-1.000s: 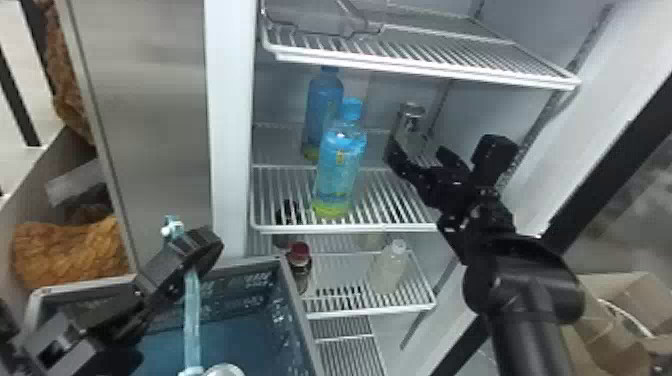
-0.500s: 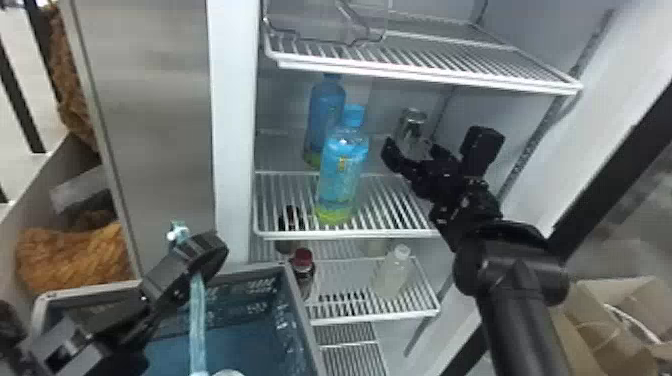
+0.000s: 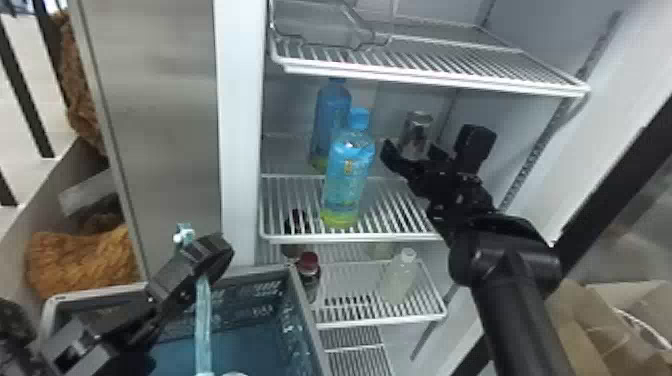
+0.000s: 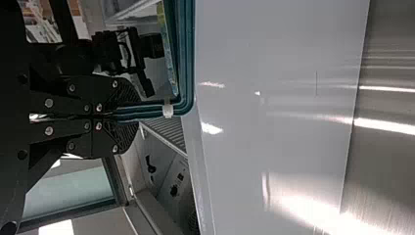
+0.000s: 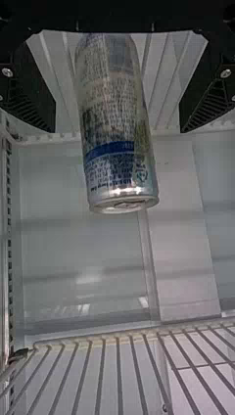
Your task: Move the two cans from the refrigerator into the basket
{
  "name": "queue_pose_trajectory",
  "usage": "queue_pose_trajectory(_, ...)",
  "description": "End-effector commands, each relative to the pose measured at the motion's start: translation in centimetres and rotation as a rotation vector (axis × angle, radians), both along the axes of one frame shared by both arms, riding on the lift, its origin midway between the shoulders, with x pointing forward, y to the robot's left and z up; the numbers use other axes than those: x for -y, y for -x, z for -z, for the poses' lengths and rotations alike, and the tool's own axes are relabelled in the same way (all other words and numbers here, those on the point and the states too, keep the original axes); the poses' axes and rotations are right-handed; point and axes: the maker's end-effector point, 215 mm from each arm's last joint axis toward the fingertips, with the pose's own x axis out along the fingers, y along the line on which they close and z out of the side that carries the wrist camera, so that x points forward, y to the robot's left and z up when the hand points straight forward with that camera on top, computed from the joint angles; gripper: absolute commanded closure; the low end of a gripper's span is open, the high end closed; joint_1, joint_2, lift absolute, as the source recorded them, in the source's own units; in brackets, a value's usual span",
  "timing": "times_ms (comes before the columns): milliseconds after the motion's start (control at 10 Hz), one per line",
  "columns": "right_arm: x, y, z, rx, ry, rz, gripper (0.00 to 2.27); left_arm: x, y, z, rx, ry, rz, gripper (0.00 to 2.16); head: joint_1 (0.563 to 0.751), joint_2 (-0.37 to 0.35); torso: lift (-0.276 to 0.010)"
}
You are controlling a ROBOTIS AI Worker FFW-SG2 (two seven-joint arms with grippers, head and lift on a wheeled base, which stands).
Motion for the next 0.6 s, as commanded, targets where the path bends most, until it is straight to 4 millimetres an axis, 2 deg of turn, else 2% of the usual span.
queue_pose_trajectory(0,-0.2,-0.6,-0.6,0.017,0.001,0.001,0.1,0.0,-0.1,0.0,0.0,0.002,-0.001,1.2,0.592,-0.252,-0.035)
queue_pose_trajectory(200,-0.8,-1.7,-1.4,0.02,-0.003,-0.001,0.16,0.1,-0.2,-0.1,0.001,0.006,0.001,1.2,0.584,-0.248,-0.035)
queue_pose_trajectory(300,-0.7,-2.0,-1.3,0.015,-0.005,0.001,0.29,0.2,-0.2,0.0,-0.002,0.007,0.003,1.2,0.578,-0.244,-0.035)
queue_pose_trajectory(500,-0.6,-2.3,-0.2,-0.024,-0.023,-0.001,0.94,0.1,-0.3,-0.2,0.002,0.011,0.001,1.2,0.575,-0.242,-0.035)
